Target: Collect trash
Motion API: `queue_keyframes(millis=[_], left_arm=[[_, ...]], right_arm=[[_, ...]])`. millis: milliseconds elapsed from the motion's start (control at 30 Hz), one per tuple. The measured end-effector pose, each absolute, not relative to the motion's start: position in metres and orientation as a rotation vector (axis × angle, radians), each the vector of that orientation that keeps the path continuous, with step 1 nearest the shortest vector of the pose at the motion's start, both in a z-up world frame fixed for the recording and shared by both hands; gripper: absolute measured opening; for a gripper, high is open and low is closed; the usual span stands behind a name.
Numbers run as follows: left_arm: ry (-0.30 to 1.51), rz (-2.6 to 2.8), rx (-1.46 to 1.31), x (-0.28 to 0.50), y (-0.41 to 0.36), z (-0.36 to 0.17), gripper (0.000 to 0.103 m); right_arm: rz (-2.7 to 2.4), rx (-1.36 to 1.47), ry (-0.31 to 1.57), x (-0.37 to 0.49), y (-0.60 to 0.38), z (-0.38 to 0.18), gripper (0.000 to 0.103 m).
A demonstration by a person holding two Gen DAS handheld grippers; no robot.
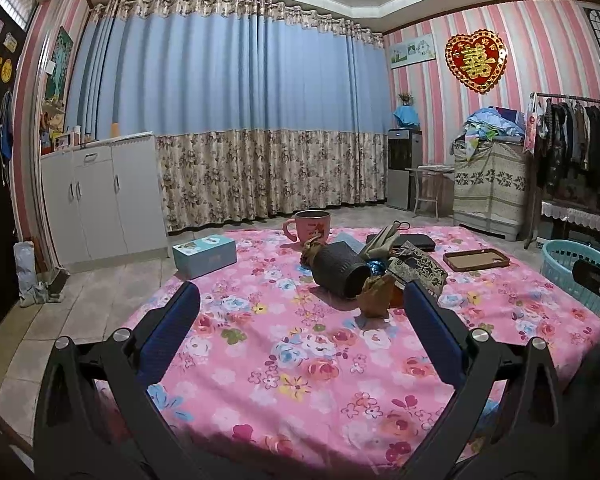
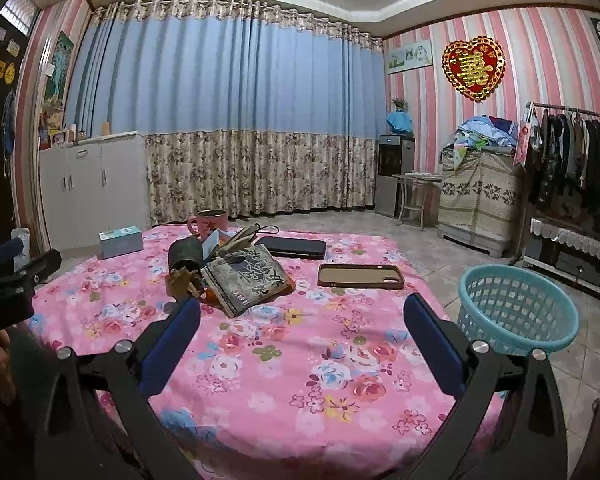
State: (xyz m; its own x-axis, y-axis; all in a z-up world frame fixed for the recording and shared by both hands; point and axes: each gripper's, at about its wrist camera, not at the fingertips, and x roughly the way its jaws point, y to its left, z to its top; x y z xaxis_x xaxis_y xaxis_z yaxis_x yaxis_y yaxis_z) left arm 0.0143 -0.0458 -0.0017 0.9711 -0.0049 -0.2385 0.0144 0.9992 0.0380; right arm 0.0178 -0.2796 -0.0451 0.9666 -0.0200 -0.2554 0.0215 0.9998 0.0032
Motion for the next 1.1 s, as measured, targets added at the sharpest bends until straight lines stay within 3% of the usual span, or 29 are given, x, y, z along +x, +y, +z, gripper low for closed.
queue_keyframes(millis=[1100], left_arm=[[0.255, -0.011, 0.029, 0.0178, -0.0461, -0.0022, 0.098]], right_arm=[[-0.015, 0.035, 0.281, 0.0215, -0.2806, -0.047, 0.099]])
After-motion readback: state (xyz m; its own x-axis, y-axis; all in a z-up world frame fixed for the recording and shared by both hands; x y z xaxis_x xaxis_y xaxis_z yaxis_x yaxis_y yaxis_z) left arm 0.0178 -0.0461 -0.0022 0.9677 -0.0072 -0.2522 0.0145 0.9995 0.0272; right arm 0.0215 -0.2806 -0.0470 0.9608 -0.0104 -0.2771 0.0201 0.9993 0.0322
